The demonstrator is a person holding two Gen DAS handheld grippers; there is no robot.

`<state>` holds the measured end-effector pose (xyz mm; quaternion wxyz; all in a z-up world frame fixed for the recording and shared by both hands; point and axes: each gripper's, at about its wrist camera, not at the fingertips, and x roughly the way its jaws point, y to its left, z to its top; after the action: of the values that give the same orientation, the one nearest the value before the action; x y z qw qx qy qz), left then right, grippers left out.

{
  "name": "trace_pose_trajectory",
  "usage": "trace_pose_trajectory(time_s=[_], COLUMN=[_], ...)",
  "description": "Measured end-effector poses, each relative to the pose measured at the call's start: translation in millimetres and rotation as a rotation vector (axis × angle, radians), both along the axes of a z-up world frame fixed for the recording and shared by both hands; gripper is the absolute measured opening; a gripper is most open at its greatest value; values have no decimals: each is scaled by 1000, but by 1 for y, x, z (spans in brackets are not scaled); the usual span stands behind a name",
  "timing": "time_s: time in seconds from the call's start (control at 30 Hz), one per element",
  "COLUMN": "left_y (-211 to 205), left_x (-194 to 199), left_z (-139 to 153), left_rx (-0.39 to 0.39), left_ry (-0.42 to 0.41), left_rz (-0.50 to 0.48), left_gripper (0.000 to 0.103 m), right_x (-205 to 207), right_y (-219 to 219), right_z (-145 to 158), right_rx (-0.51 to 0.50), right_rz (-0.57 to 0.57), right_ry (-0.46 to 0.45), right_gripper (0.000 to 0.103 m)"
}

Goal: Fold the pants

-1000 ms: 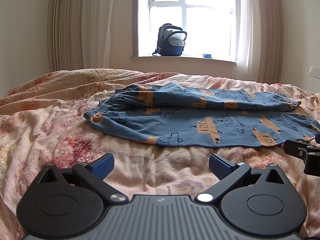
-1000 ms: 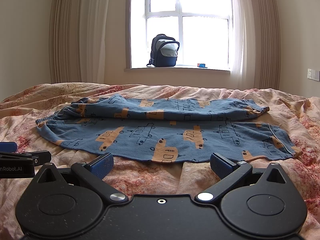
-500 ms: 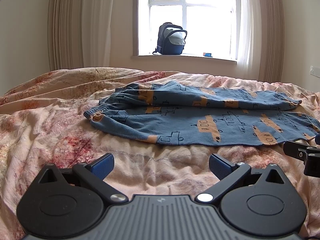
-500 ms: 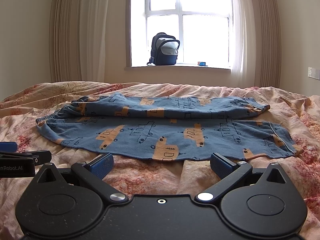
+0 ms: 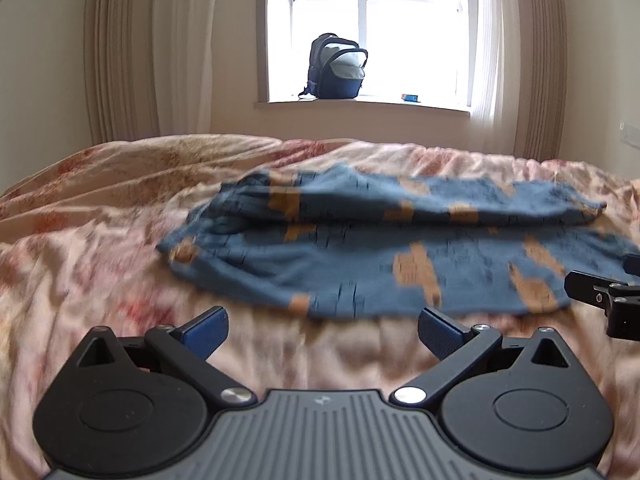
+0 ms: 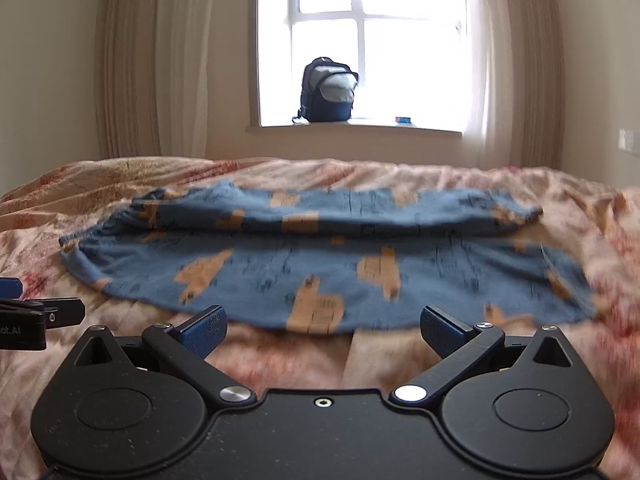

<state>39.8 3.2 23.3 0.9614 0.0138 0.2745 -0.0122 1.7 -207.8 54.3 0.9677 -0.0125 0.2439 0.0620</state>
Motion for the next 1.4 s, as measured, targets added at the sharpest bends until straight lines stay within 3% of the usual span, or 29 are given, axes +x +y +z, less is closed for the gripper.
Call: trace_pose_trajectory(time_s=[0.13, 0.23, 0.33, 0.4, 0.53, 0.63, 0.73, 0.87, 0.97, 1.13, 1.2, 1.27, 1.33, 1.4], left_y=[2, 6, 9, 11, 14, 5, -13, -40, -42, -22, -18, -17, -20, -25], left_x=[49, 105, 173, 224, 306, 345, 366, 380, 390, 413, 415, 411, 407, 400], left_z=[29, 47, 57, 58, 49, 37, 25, 8, 2, -3, -4, -4, -6, -6], left_rx=[34, 97, 154, 172, 178, 133, 105, 222, 234, 105, 87, 105, 157, 194], left_ry=[-35, -11, 11, 51, 109, 191, 265, 330, 361, 519, 572, 587, 604, 619], left_rz=[-44, -65, -103, -148, -212, -286, -421, -618, -651, -656, -687, -733, -736, -730], left_gripper=[103, 103, 103, 103, 103, 103, 103, 103, 100, 77, 72, 60, 24, 10], right_x=[59, 120, 184, 223, 289, 326, 353, 375, 385, 387, 386, 383, 379, 375], right_y=[-14, -26, -27, -22, -14, -25, -41, -58, -67, -67, -66, -64, -60, -58], right_z=[34, 55, 69, 74, 60, 39, 16, -4, -13, -19, -19, -19, -19, -19], right_rx=[22, 41, -15, -55, -197, -205, -224, -210, -174, -199, -182, -190, -209, -226], right_rz=[158, 309, 399, 460, 745, 754, 737, 751, 730, 735, 748, 762, 782, 780], right_ry=[27, 79, 198, 231, 260, 284, 328, 373, 385, 378, 371, 367, 370, 365], right_gripper=[103, 103, 103, 103, 103, 103, 102, 101, 93, 76, 62, 46, 35, 22])
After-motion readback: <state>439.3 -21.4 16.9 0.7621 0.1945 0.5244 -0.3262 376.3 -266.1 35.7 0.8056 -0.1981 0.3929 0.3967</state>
